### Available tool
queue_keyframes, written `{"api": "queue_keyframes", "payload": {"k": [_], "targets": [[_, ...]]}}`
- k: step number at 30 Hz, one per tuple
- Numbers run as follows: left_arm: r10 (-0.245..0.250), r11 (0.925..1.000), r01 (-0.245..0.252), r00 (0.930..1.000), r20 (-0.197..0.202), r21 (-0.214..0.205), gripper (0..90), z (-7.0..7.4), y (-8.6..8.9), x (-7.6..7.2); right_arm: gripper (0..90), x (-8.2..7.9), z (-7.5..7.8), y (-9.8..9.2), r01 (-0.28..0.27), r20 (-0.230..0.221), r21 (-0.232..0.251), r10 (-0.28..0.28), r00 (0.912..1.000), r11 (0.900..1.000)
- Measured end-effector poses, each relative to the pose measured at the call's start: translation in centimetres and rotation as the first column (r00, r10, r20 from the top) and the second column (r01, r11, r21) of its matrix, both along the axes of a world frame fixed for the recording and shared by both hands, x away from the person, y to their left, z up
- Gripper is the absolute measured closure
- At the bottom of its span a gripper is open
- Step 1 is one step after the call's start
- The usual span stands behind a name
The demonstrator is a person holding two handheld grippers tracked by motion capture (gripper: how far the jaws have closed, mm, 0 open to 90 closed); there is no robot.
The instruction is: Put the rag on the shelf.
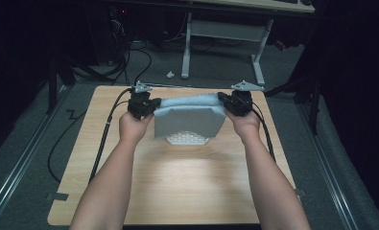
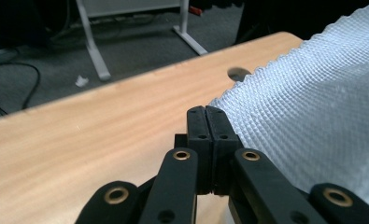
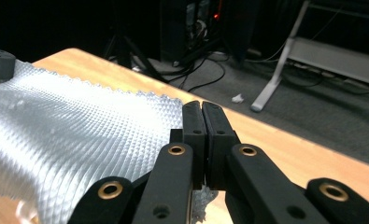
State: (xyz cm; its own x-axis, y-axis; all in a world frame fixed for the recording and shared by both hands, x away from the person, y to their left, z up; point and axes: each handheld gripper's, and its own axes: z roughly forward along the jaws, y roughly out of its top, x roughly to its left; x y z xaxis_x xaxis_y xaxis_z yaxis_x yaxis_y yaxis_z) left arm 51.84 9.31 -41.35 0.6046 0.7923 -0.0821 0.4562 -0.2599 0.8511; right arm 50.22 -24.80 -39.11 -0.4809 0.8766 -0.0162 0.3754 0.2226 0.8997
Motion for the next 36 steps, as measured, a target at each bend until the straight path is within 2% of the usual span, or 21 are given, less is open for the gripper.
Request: {"api": "queue_keyframes", "payload": {"k": [5, 12, 15, 23, 27, 33, 36], "targets": [[-0.025, 0.9996, 0.025, 0.9996, -0.012, -0.013, 89.6, -1.2, 0.4, -1.1, 89.9, -0.8, -1.2, -0.2, -0.014, -0.007, 0.006, 0.014, 0.9999, 0.9999], [-0.027, 0.9985, 0.025, 0.9991, -0.034, -0.049, 89.5, -2.2, 0.7, -1.7, 89.8, -1.6, -2.4, -0.2, -0.013, -0.023, 0.006, 0.013, 0.9996, 0.9999], [-0.041, 0.9986, 0.039, 0.998, -0.049, -0.034, 89.5, -2.6, 0.6, -1.8, 89.8, -1.8, -3.1, -0.1, -0.018, -0.032, 0.007, 0.019, 0.9993, 0.9998], [-0.07, 0.9974, 0.068, 0.9963, -0.05, -0.022, 89.5, -3.1, 0.0, -2.1, 89.8, -1.8, -4.6, -0.1, -0.027, -0.055, 0.026, 0.029, 0.9981, 0.9993], [-0.07, 0.9971, 0.069, 0.996, -0.055, -0.033, 89.5, -3.5, 0.0, -2.2, 89.7, -1.8, -5.0, 0.2, -0.034, -0.06, 0.025, 0.036, 0.9975, 0.9991], [-0.065, 0.9974, 0.061, 0.9931, -0.097, -0.038, 89.3, -4.9, 0.5, -2.0, 89.8, -1.9, -5.7, 0.4, -0.026, -0.073, 0.01, 0.027, 0.997, 0.9996], [-0.064, 0.997, 0.06, 0.9935, -0.094, -0.05, 89.1, -5.1, 0.6, -2.1, 89.7, -2.0, -6.1, 0.3, -0.029, -0.076, 0.007, 0.03, 0.9967, 0.9995]]}}
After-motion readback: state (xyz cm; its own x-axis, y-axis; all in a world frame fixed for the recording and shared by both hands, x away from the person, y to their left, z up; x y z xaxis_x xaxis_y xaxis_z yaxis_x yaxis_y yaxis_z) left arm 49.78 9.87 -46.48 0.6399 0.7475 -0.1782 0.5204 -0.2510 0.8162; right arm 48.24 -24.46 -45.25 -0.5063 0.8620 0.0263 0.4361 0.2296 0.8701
